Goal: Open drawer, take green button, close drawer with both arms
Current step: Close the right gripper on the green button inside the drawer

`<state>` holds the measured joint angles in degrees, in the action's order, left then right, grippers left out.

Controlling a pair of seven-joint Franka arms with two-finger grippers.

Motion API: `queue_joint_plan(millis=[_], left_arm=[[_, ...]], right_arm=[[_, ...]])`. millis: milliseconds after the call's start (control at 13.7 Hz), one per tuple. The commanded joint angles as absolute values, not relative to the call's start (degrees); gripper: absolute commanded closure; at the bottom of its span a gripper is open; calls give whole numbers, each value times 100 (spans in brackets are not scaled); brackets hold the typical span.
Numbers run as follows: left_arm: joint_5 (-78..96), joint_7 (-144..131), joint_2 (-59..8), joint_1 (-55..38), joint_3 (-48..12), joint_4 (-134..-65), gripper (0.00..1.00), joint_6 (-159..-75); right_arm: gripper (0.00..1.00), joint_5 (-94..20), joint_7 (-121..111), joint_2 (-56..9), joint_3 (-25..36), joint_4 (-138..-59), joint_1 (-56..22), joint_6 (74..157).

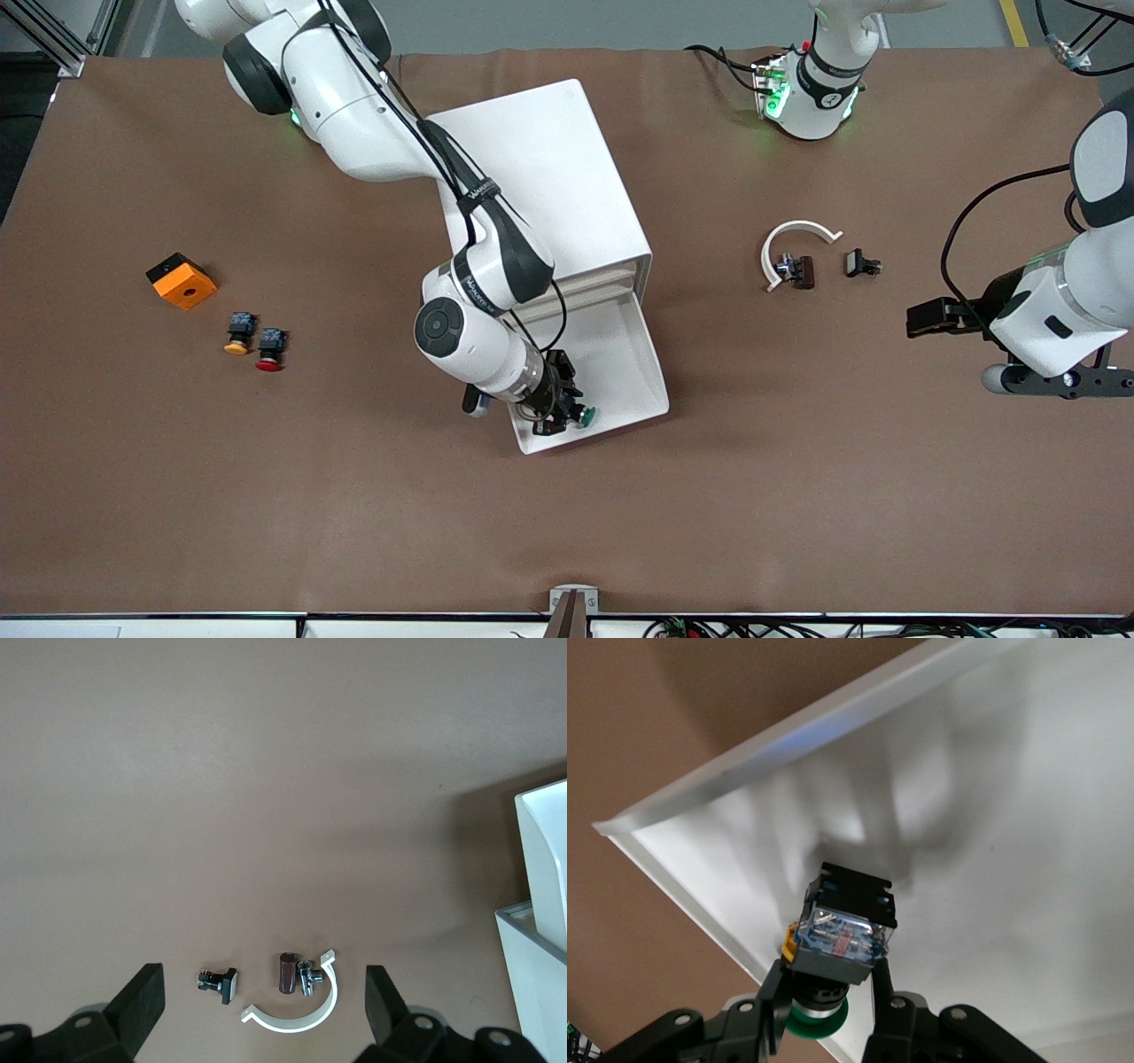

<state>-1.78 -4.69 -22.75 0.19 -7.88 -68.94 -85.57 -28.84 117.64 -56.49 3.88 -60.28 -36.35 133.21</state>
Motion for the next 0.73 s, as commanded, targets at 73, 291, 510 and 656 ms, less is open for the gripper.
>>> queue_joint_plan(millis=[73, 291, 510, 656], left_arm=[[-246, -439, -2180, 35, -835, -6979, 0, -8499], [-255, -527, -2171, 0, -844, -6979, 0, -8438], [-255, -536, -2162, 9, -844, -6979, 0, -8429], [-255, -536, -2153, 9, -844, -6979, 0, -8429]], right_arm=[[58, -2997, 11830, -5845, 422, -5888, -3727, 13447], [85, -2988, 11760, -5854, 431, -5941, -3727, 13456], [98, -2997, 11794, -5801, 422, -5933, -3657, 13360], [99, -3015, 11830, -5705, 413, -5915, -3621, 13010]])
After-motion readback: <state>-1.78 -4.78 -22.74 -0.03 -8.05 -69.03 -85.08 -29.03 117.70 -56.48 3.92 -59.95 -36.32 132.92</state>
